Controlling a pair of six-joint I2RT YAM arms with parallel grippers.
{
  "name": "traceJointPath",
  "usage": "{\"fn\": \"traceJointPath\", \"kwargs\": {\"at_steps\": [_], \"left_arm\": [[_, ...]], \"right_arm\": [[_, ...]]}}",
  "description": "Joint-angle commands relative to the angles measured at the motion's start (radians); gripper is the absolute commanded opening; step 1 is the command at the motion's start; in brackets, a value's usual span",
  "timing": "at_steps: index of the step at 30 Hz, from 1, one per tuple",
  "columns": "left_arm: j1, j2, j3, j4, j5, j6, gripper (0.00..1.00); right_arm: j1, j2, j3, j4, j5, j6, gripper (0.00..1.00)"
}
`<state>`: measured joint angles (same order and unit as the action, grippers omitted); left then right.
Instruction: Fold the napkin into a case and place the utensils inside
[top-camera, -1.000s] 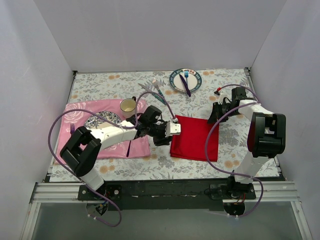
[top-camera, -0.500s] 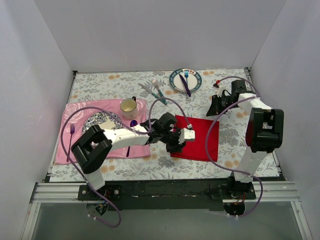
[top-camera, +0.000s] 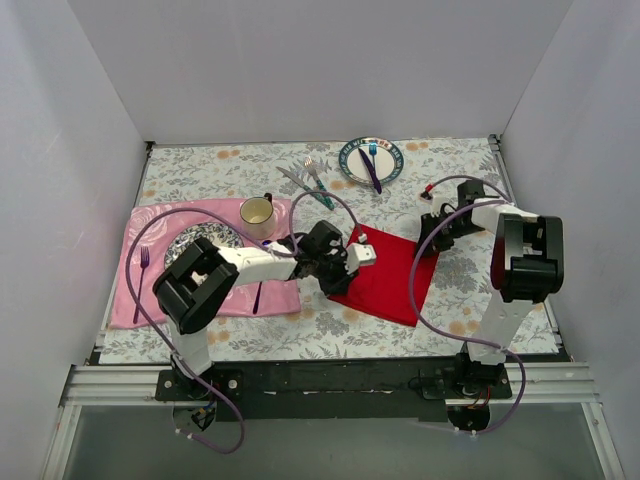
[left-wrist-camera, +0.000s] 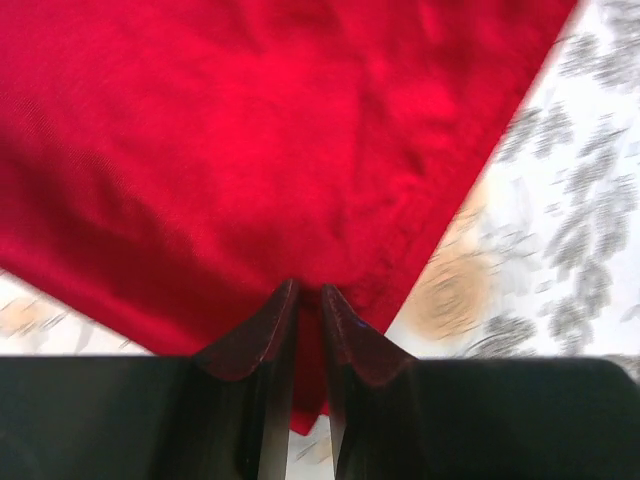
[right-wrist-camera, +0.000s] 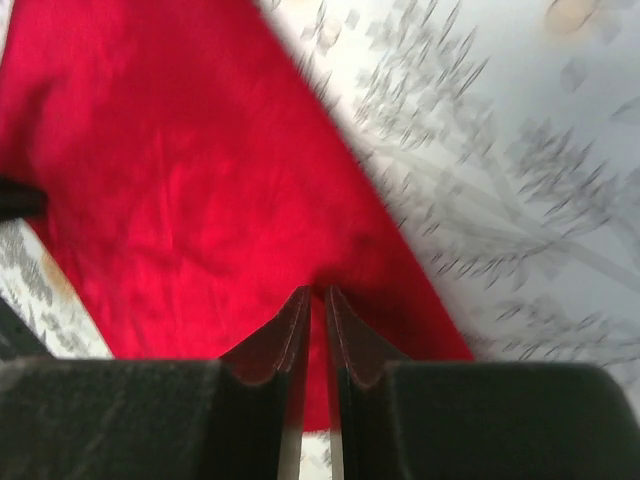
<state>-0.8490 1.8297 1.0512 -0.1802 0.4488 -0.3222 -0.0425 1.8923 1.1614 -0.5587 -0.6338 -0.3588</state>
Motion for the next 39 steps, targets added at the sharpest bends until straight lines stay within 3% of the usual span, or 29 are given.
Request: {"fn": "traceJointPath", "kwargs": {"at_steps": [1,5,9,13,17,23,31,39], "left_arm": [[0.094,-0.081,-0.037,-0.065,0.005,0.11,0.15],[0.139,-0.128,-0.056,-0.079,0.06,0.205,0.2],[0.169,-0.199,-0.065,-0.079,0.14,0.242,0.38],[0.163,-0.262,-0.066,-0.046,0.277,0.215,0.47],[0.125,-0.235,-0.028,-0.005,0.24,0.086,0.49],[0.107,-0.227,-0.031,0.071,0.194,-0.009,0.5],[0.105,-0.265,-0.063,0.052,0.168,0.025,0.52],[0.079,-0.366,-0.131,-0.018,0.173,0.139,0.52]], "right_arm": [[0.003,-0.108,-0.078,-0.112,-0.029,-0.069,0.19],[0.019,-0.177,-0.156,-0.208,-0.107,-0.107,0.2],[0.033,-0.216,-0.134,-0.352,-0.243,-0.189,0.23],[0.032,-0.203,-0.022,-0.299,-0.27,-0.126,0.25],[0.041,-0.116,0.084,-0.127,-0.228,-0.013,0.26],[0.07,0.022,0.192,-0.115,-0.165,0.003,0.24],[0.072,-0.001,0.035,-0.121,-0.087,-0.052,0.22],[0.072,-0.142,-0.153,-0.227,-0.032,-0.098,0.22]]}}
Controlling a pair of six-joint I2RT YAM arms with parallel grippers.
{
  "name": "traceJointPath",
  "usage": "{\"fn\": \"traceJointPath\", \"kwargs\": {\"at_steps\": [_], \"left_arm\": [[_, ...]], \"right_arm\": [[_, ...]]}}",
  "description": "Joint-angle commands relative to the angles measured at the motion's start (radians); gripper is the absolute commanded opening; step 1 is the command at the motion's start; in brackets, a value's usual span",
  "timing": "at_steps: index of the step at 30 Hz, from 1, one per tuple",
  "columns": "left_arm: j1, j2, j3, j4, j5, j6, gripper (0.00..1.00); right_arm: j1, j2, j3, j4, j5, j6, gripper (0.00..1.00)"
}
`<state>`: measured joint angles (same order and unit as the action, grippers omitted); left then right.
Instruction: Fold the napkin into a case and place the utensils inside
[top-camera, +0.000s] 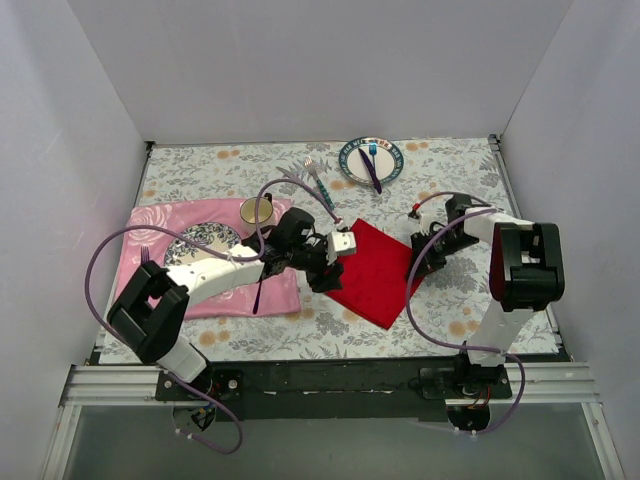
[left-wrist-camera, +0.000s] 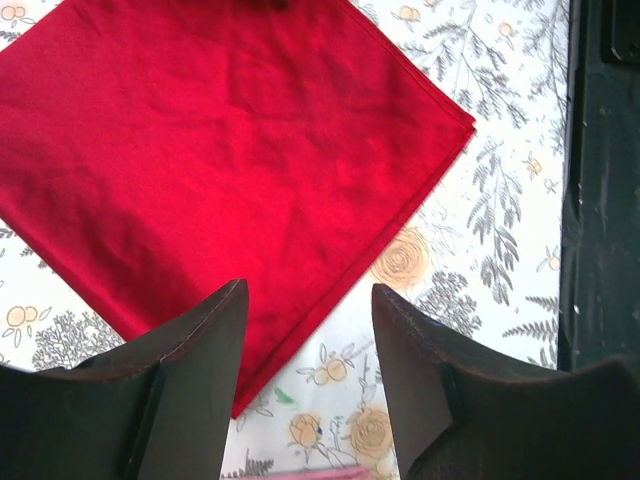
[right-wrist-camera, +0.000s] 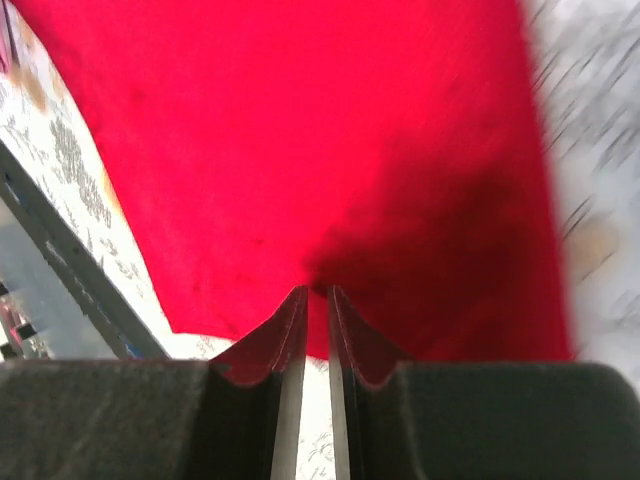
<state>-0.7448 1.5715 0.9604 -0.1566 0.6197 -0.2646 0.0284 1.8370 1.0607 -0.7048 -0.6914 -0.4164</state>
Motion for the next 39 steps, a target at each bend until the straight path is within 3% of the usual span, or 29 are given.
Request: {"fn": "traceJointPath", "kwargs": {"at_steps": [1,6,11,16,21,26,33,39], "left_arm": [[-0.034,-0.117,-0.051,-0.044,-0.009,0.094,0.52],[-0.148,-0.189,-0.141,-0.008,-0.057,0.157,0.52],[-0.205,-0.174,-0.169,0.058,-0.075,0.14,0.52],[-0.208,-0.13,-0.126,0.091,-0.152,0.058,0.52],[-0.174,-0.117,-0.103,0.086,-0.164,-0.054,0.53],[-0.131,-0.105,-0.097,0.057,-0.152,-0.068,0.52],[-0.125,-0.174,-0.14,0.02,-0.049,0.053,0.52],[-0.229,-0.203,-0.193,0.061,-0.073,0.103,0.45]], "right_arm": [[0.002,-0.105,-0.062,-0.096,0.018,-0.041,0.22],[0.016,-0.153,-0.093,-0.183,-0.088,-0.058,0.21],[0.015,-0.117,0.096,-0.202,-0.169,-0.038,0.26],[0.039,-0.046,0.252,-0.062,-0.028,-0.004,0.28],[0.067,0.08,0.332,-0.096,0.056,-0.085,0.26],[0.1,0.096,0.233,-0.07,0.127,-0.13,0.21],[0.136,-0.004,0.036,-0.099,0.15,-0.183,0.2],[0.156,-0.099,-0.044,-0.113,0.098,-0.17,0.22]]}}
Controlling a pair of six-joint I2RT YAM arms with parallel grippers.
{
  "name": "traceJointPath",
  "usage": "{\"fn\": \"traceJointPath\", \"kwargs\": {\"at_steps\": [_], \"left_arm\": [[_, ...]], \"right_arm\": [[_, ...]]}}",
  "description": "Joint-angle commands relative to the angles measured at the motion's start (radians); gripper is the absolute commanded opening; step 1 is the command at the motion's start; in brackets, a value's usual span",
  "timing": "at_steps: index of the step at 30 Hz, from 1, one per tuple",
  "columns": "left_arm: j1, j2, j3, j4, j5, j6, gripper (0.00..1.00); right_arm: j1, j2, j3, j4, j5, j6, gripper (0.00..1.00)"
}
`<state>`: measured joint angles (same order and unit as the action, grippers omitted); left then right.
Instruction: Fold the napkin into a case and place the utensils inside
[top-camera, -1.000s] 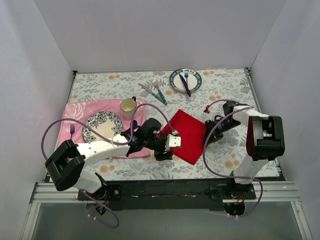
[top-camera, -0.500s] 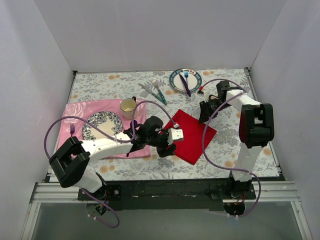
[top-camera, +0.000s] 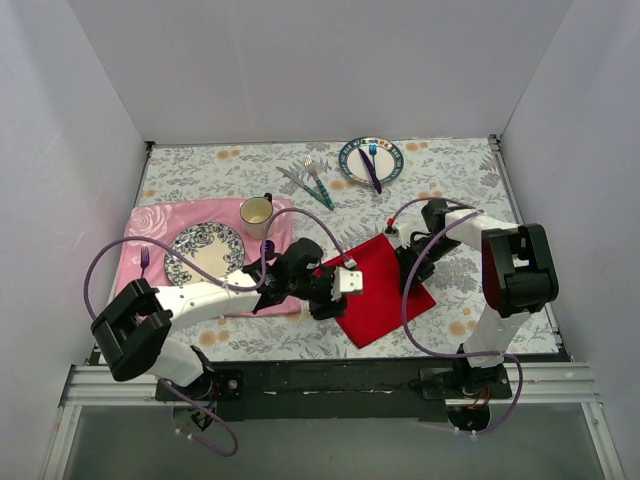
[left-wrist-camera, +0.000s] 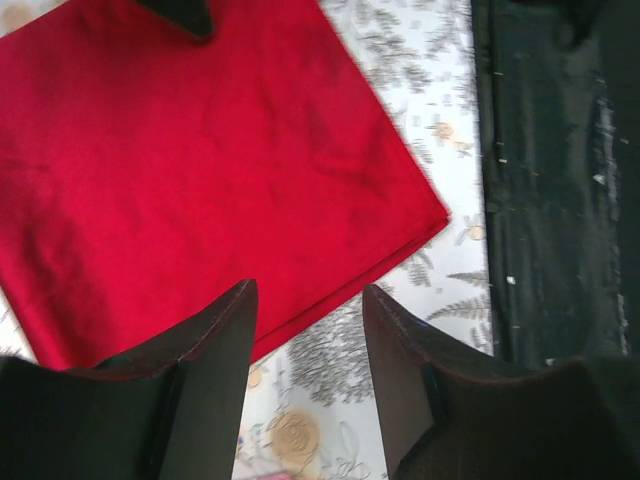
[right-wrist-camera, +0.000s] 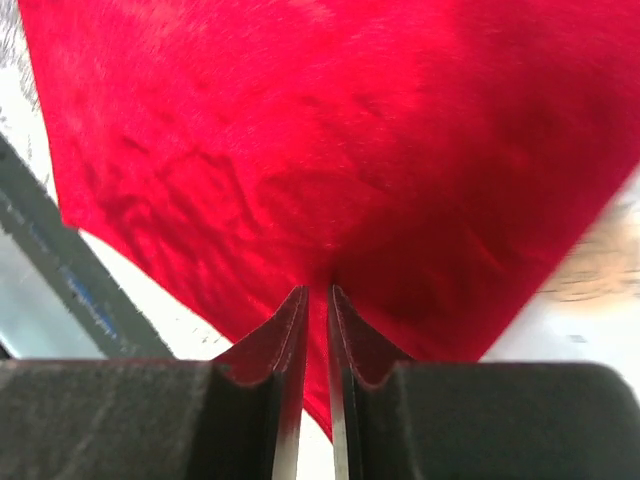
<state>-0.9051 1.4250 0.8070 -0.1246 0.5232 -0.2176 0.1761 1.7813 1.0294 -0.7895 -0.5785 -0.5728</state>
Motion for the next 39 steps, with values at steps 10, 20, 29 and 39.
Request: {"fn": "traceJointPath", "kwargs": {"at_steps": [10,20,29,39], "left_arm": [[-0.282,-0.064,-0.146,0.155,-0.103,0.184,0.44],[-0.362,0.008,-0.152,0.263,-0.229,0.25,0.38],[-0.368,0.083,-0.134,0.279,-0.249,0.304,0.31],[-0.368,0.133,-0.115,0.276,-0.249,0.317,0.31]], "right_arm": [[-0.02,-0.026,0.144,-0.042,-0.148,0.103,0.23],[-0.02,-0.008,0.112,0.078,-0.227,0.229,0.23],[-0.02,0.009,0.124,0.062,-0.228,0.222,0.24],[-0.02,0.024,0.129,0.062,-0.231,0.22,0.24]]}}
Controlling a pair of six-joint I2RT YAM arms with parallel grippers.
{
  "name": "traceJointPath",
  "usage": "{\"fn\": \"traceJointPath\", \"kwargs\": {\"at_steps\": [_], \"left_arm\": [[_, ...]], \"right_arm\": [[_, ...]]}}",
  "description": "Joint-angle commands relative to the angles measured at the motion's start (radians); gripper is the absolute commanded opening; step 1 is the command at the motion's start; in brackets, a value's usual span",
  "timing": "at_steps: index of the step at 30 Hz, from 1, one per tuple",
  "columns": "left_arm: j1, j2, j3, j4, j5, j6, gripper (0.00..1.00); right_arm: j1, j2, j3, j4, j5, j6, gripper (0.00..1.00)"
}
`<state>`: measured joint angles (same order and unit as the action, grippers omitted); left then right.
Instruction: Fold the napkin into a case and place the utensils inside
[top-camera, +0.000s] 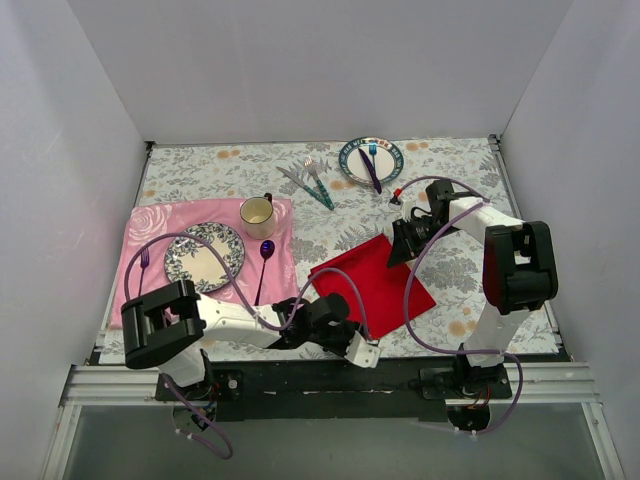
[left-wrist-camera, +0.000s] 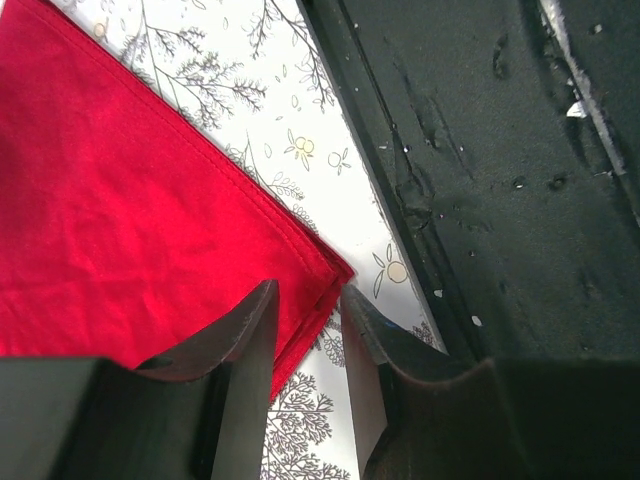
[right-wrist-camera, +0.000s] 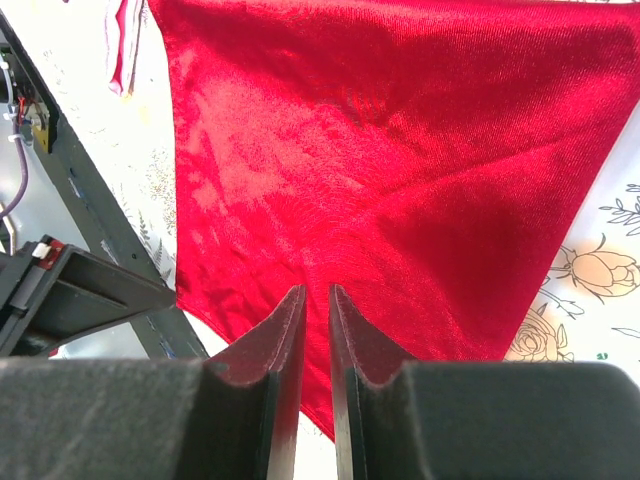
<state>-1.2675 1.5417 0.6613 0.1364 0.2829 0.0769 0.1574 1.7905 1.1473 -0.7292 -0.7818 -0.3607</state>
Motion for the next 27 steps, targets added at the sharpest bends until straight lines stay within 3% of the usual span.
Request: {"fn": "traceJointPath", "kwargs": {"at_steps": [1,16,27], "left_arm": [[-0.006,0.018,0.032,0.017,-0.007,0.024,0.3],[-0.006,0.034,0.087,-0.011,0.029,0.008,0.22],[-0.006,0.046,0.101,-0.011,0.03,-0.009,0.27]], "right_arm": [[-0.001,0.017,0.011,0.002,-0.028,0.008,0.24],[-0.001,0.026,0.017,-0.012,-0.033,-0.004,0.24],[-0.002,0.027,0.014,-0.018,-0.036,-0.011,0.24]]}}
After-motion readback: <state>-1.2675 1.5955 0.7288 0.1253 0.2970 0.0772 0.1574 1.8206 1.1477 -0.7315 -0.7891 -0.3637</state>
